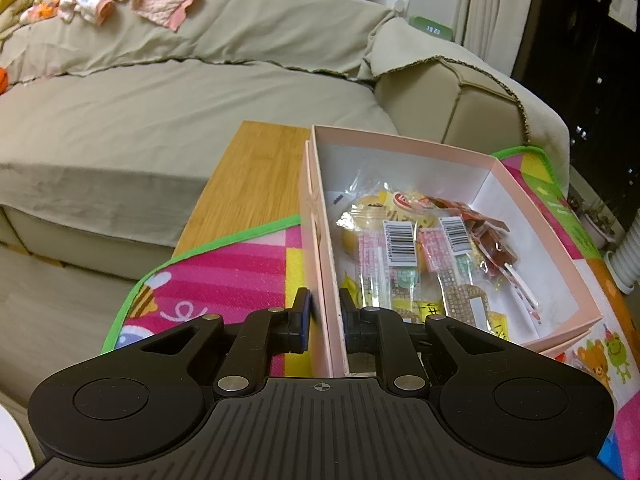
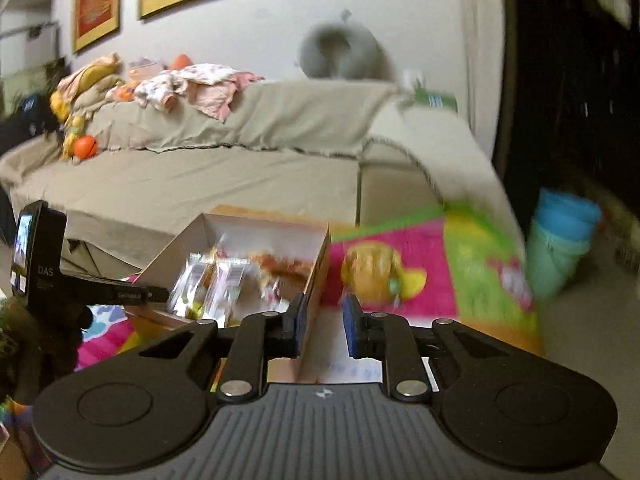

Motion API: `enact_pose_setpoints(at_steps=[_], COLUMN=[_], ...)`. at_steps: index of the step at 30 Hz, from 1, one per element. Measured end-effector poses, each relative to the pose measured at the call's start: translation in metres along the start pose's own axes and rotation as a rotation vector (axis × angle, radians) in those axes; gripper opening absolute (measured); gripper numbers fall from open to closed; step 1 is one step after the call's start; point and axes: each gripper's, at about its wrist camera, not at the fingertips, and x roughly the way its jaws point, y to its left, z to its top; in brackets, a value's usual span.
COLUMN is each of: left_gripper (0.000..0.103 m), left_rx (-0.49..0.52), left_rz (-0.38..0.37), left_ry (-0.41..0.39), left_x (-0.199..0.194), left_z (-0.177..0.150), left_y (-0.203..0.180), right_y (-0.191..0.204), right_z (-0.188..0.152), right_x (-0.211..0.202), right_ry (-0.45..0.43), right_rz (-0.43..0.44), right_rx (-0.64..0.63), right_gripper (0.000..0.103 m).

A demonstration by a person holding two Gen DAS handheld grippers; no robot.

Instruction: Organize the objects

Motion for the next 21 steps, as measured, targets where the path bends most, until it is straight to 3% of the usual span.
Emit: enact_pose_setpoints(at_steps=[3,6,8,14,17,21], left_gripper=[0.016,0.017,0.016,0.016,0.016,0.016], left_rx=[0.0,-0.001,0.002,0.009,0.01,0.01], left_rz=[0.0,-0.001,0.002,0.007,0.012,0.011], left_ry=[0.0,0.0,0.002,0.006,0.006,0.006], left_x=[0.0,0.0,0.0,0.0,0.0,0.0], left_z=[0.0,0.001,0.001,0.001,0.001,0.001], left_y=[0.0,0.0,-0.001,-0.002,-0.002,-0.003], right_y=[0.0,0.003,0.006,-0.007,0.001,0.014], right_z=[-0.008,-0.035,-0.056,-0.087,-0.085,-0.077], right_x=[0.01,0.028,0.04,0.072,0.07,0.057], right_ry=[0.062,0.165,0.218,0.324,0.324,0.306], right_rz=[0.003,0.001,-0.005,0.028,0.058,0.084], right_rx=[-0.026,-0.051,-0.069,0.012,-0.008,-0.034], right_gripper=[0.032,0.05,0.055,0.055,0.038,0.032])
